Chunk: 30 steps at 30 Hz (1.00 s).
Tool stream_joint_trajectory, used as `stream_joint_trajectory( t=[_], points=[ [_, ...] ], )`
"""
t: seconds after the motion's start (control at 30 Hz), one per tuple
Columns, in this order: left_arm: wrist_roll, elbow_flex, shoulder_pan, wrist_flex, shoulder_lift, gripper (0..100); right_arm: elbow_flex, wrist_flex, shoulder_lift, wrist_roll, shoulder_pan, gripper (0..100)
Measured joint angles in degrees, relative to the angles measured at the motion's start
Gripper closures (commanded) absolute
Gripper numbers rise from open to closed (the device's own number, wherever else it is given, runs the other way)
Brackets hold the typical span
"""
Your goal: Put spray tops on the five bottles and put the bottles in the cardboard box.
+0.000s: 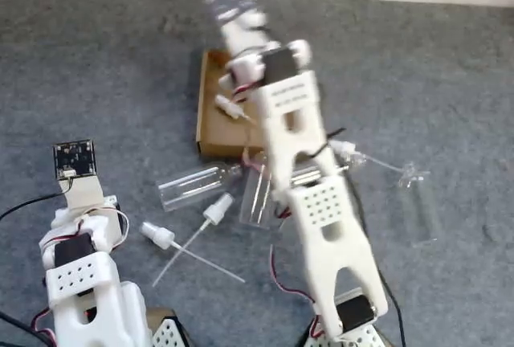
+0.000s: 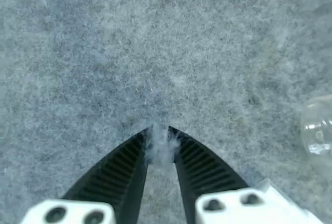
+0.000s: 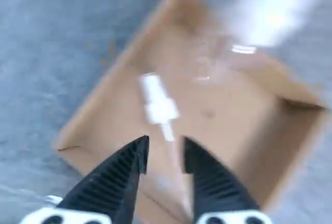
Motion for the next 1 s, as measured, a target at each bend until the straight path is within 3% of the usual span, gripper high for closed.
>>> stream_joint_trajectory(
  t=[0.27,0.57,0.8,1.0],
  points=[
    [0.0,0.4,0.0,-0.3,0.0,99,0.1,-8.3,12.1,0.0,-2.3,75.0],
    [0.0,0.4,0.0,-0.3,0.0,99,0.1,-11.0,13.6,0.0,-2.3,75.1],
    [0.0,0.4,0.0,-0.3,0.0,99,0.1,-11.2,13.6,0.0,-2.3,88.2],
    [0.0,0.4,0.0,-0.3,0.0,99,0.1,-11.3,16.9,0.4,-2.4,88.5]
  ],
)
